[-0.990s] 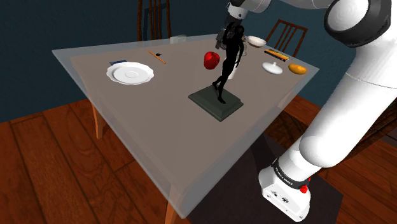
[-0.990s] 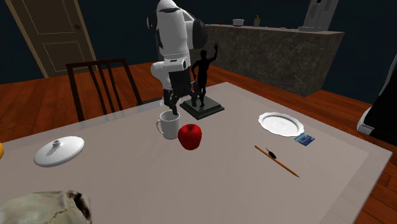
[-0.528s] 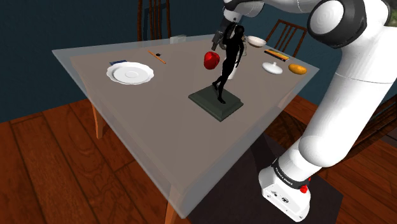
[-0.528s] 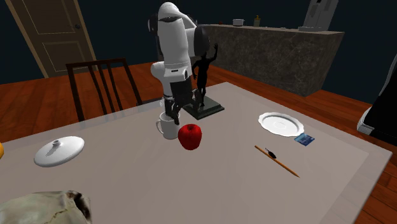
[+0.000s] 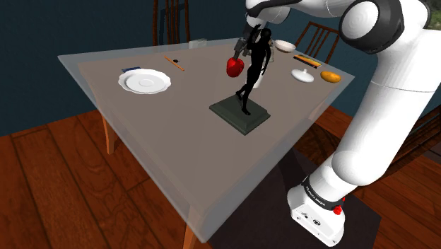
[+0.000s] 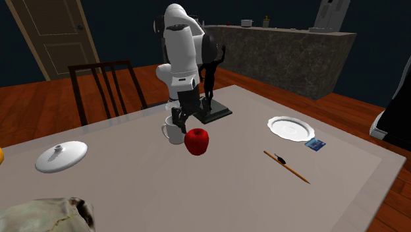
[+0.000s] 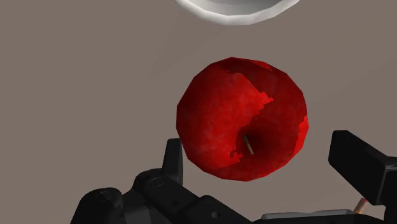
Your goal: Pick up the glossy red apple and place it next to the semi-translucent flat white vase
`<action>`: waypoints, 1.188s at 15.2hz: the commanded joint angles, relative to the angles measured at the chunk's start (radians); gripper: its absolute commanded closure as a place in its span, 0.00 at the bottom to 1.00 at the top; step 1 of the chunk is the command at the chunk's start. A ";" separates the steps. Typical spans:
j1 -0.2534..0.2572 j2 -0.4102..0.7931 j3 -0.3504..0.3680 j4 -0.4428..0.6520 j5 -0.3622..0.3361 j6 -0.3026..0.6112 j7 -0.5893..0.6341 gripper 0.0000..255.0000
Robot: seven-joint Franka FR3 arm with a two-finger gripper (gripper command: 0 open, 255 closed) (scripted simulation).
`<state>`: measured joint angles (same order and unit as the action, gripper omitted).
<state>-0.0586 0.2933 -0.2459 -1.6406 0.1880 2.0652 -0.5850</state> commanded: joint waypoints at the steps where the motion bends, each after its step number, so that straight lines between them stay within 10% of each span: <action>1: 0.000 0.000 0.000 0.000 0.000 0.000 0.000 0.00; 2: 0.000 0.000 0.000 0.000 0.000 0.000 0.000 0.00; 3: 0.000 0.000 0.000 0.000 0.000 0.000 0.000 1.00; 18: -0.001 -0.012 -0.003 0.064 -0.008 -0.075 0.011 1.00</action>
<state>-0.0607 0.2826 -0.2489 -1.5882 0.1813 2.0031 -0.5777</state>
